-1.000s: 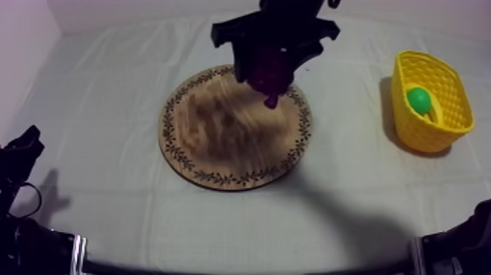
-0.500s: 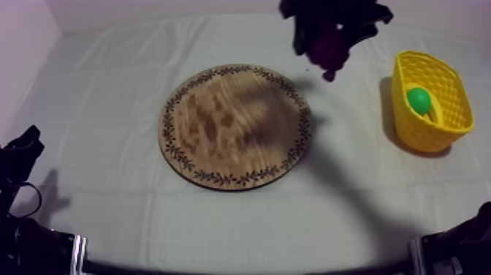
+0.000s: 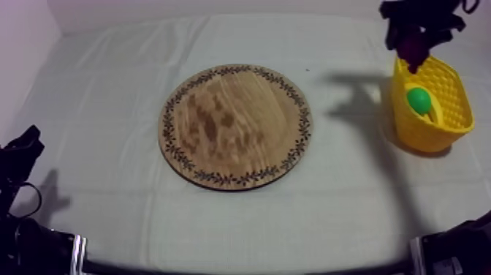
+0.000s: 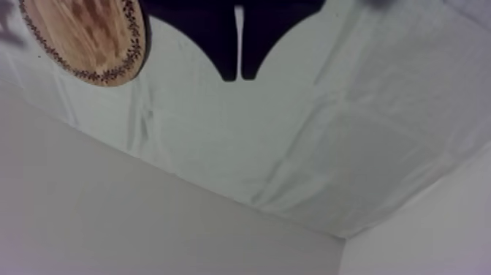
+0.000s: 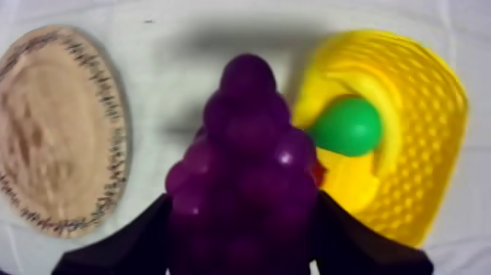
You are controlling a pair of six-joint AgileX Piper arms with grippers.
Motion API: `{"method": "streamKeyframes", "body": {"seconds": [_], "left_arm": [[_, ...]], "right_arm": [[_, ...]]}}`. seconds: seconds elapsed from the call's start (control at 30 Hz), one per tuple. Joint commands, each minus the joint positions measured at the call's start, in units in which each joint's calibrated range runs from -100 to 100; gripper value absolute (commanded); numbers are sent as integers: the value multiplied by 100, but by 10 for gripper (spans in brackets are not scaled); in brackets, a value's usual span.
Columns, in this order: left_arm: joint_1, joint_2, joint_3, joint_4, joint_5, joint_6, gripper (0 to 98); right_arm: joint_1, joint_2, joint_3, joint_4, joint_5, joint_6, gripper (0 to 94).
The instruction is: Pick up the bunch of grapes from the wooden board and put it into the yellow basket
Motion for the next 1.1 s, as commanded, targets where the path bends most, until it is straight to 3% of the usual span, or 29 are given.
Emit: {"method": "streamKeyframes", "body": {"seconds": [0.0, 0.33, 1.07], "left_arm": [[2, 2, -4, 1, -1, -1, 0], [2, 2, -4, 1, -1, -1, 0], [2, 2, -4, 1, -1, -1, 0]], "right_arm": [[370, -7, 51, 33, -3, 67, 447], [925, 124, 71, 185, -92, 206, 455], [1163, 1491, 285, 155, -538, 48, 489]]}}
